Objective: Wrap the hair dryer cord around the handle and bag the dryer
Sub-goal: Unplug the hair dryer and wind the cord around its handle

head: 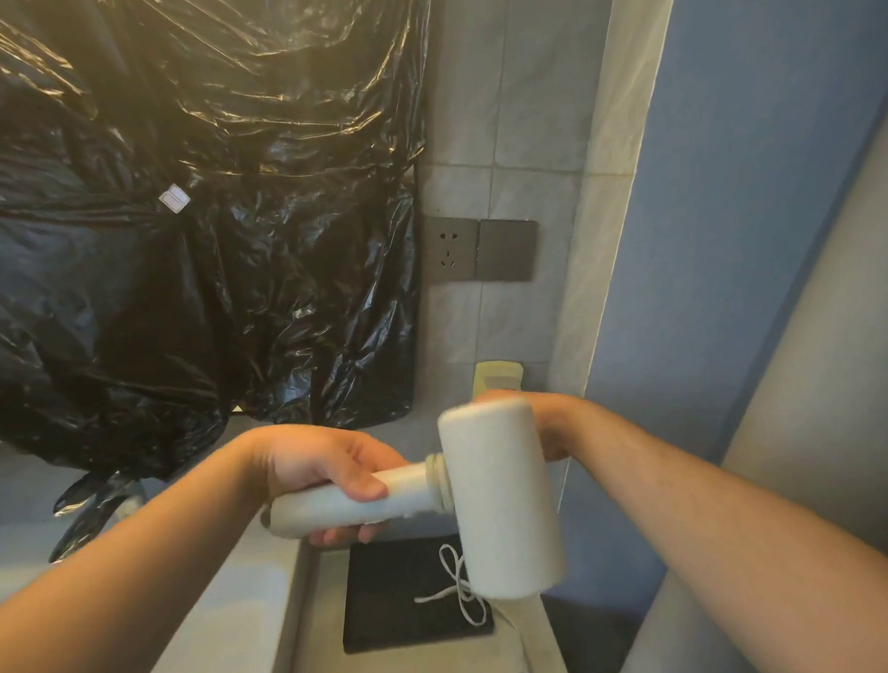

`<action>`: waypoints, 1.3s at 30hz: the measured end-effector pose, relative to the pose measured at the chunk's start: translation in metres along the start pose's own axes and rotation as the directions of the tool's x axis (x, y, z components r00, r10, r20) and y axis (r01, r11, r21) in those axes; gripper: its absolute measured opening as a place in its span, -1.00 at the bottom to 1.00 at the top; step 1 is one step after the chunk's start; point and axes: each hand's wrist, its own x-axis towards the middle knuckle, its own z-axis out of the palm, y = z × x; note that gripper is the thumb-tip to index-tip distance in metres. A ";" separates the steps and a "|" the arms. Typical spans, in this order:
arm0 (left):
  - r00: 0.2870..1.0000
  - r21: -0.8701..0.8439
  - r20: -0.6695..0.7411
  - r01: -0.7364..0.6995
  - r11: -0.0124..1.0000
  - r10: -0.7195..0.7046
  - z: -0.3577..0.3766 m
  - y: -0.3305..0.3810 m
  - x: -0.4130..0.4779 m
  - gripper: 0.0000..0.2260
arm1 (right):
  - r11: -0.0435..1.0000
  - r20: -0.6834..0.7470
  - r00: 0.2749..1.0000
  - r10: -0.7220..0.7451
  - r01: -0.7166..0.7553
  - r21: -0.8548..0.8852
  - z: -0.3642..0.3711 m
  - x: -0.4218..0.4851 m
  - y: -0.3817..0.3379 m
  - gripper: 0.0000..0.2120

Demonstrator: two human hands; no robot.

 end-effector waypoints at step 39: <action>0.260 0.449 -0.875 0.752 0.483 0.408 0.030 0.014 0.024 -0.64 | 0.990 -0.350 0.927 -0.131 0.103 -0.099 0.049 0.007 -0.015 -0.47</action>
